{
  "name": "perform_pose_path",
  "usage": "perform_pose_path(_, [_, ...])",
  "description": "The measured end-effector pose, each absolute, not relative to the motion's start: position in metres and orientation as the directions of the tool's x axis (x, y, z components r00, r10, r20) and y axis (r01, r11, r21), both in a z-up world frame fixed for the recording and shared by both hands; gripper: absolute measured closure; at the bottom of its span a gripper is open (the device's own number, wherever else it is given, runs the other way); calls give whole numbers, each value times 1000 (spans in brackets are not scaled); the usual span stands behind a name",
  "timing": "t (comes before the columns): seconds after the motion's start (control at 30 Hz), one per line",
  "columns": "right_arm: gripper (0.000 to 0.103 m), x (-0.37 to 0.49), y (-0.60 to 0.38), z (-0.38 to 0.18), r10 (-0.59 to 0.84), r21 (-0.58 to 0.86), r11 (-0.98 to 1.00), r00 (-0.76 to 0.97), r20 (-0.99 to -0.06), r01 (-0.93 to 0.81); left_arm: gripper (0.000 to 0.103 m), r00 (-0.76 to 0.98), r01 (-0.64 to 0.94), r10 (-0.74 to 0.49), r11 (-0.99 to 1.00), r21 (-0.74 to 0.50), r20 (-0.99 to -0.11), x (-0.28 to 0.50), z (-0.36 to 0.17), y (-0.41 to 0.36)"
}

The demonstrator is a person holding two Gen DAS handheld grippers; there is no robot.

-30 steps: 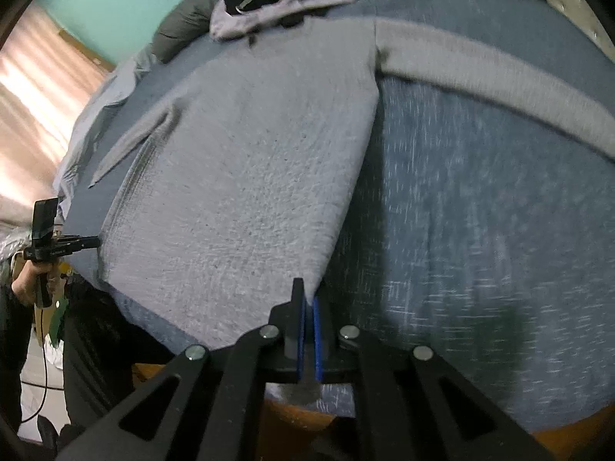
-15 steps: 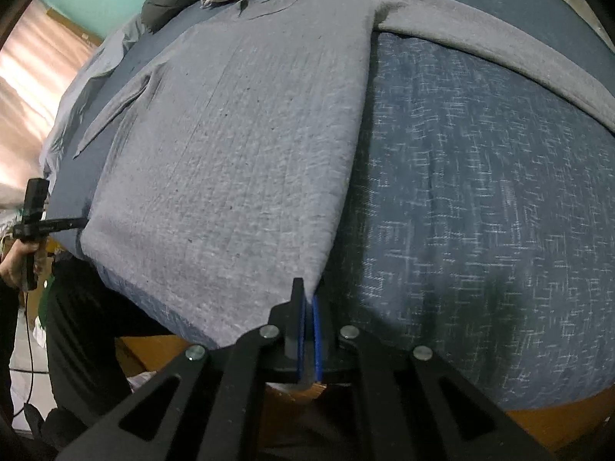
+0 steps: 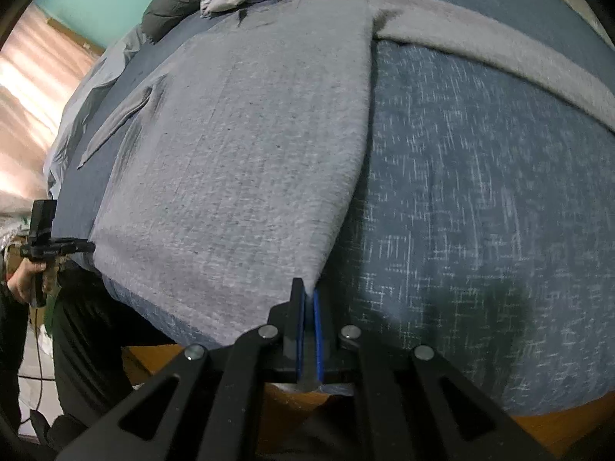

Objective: Fold clothes

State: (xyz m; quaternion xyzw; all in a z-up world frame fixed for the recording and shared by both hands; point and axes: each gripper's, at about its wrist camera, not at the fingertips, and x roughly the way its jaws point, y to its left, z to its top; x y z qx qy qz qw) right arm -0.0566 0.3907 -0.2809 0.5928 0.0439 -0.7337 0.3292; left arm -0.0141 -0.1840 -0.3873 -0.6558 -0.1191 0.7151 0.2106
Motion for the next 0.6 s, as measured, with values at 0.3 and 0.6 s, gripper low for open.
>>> perform_pose_path(0.3, [100,-54,400,-274,-368,239,-779,-114,-923,580,99,-52,-204,456,-876,-438,-888,-13,-355,-183])
perform_pose_path(0.6, [100,-61,409,-274,-428,302,-782,-116,-896,545,62,-12,-136,378,-918,-373,-926,-14,-383,-185])
